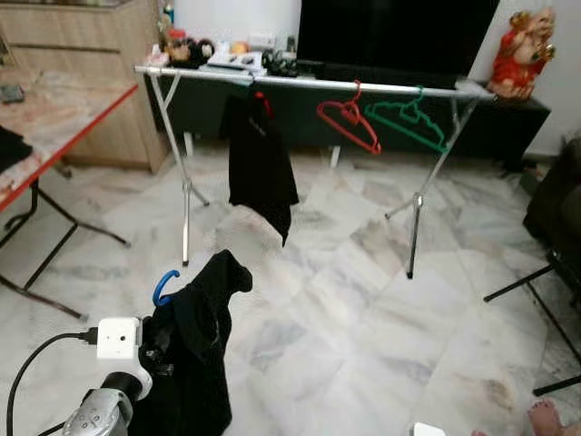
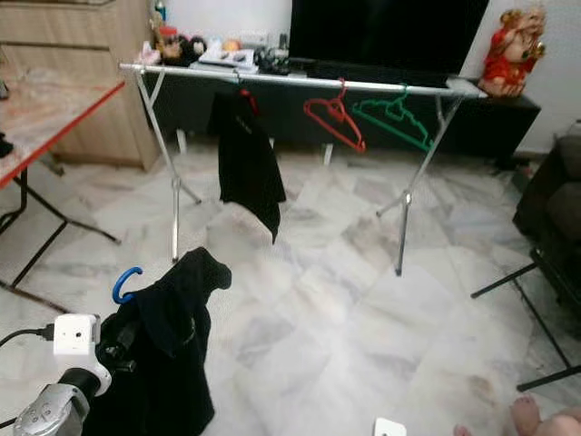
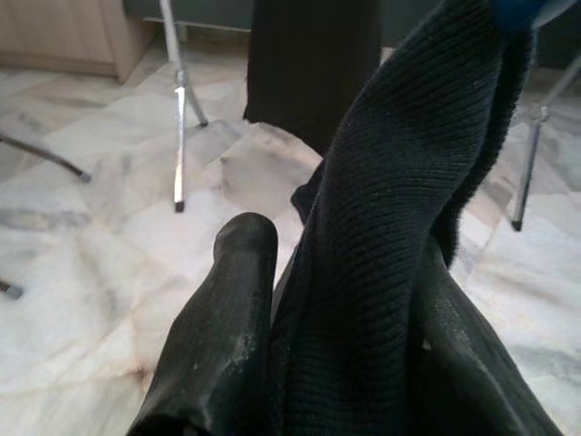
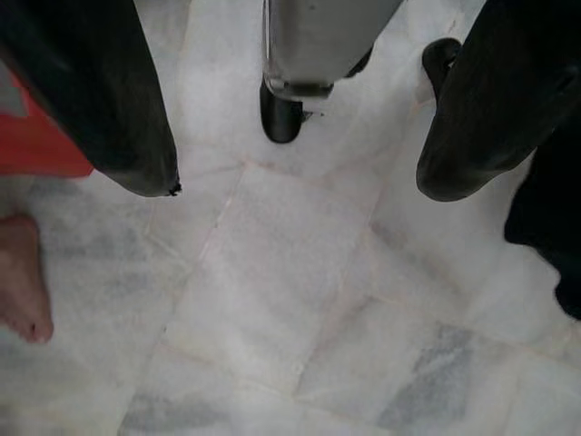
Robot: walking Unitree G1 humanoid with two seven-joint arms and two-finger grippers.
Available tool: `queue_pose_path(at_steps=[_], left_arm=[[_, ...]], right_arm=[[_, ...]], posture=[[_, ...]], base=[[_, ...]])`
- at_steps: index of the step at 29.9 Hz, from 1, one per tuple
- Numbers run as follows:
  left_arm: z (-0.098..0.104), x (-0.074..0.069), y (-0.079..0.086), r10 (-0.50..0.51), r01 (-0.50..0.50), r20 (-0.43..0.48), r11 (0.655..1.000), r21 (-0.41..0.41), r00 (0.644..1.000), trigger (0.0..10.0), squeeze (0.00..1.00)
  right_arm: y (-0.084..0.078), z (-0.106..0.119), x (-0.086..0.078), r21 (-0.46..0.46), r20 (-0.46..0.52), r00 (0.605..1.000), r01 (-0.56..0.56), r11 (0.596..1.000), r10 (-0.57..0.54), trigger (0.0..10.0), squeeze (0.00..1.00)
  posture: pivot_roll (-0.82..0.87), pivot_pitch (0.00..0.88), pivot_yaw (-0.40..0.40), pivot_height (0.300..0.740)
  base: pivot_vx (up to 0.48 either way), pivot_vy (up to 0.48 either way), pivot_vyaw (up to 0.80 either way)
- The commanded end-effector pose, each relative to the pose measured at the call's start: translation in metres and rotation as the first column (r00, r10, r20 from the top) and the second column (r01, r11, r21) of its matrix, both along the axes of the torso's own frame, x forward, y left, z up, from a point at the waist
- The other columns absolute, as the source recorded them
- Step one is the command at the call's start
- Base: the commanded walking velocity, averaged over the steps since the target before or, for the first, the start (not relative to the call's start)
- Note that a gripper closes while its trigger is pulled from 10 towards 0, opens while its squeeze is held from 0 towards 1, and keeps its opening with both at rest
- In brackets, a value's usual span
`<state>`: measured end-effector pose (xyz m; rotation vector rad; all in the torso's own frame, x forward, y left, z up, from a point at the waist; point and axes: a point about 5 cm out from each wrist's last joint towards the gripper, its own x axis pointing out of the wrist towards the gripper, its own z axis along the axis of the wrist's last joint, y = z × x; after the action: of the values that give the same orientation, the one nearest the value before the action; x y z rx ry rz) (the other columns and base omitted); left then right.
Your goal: Hang hanger
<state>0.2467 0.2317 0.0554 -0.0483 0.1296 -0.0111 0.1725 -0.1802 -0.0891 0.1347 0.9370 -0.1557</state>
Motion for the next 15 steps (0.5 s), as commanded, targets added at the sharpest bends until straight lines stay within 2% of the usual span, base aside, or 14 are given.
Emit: queue_pose_path(at_steps=[1,15], left_arm=[[0.0102,0.0075,-0.0069,-0.034,0.034,0.041,0.999,0.001,0.999,10.0,0.00],[0.0073,0.0102,-0.0148,-0.069,0.069,0.016,0.997,-0.016,0.997,10.0,0.00]], right_arm=[[-0.0008,-0.0023,-0.0049,-0.014,-0.025,0.999,-0.026,1.000,0.025,10.0,0.00],[0.0041,-0.0048,-0.0093,-0.010,-0.045,0.998,-0.049,0.999,0.048,10.0,0.00]], posture=[[-0.04,0.000,-0.025,0.740],[-0.05,0.000,-0.012,0.740]], base=[[0.285,0.000,0.00],[0.299,0.000,0.00]])
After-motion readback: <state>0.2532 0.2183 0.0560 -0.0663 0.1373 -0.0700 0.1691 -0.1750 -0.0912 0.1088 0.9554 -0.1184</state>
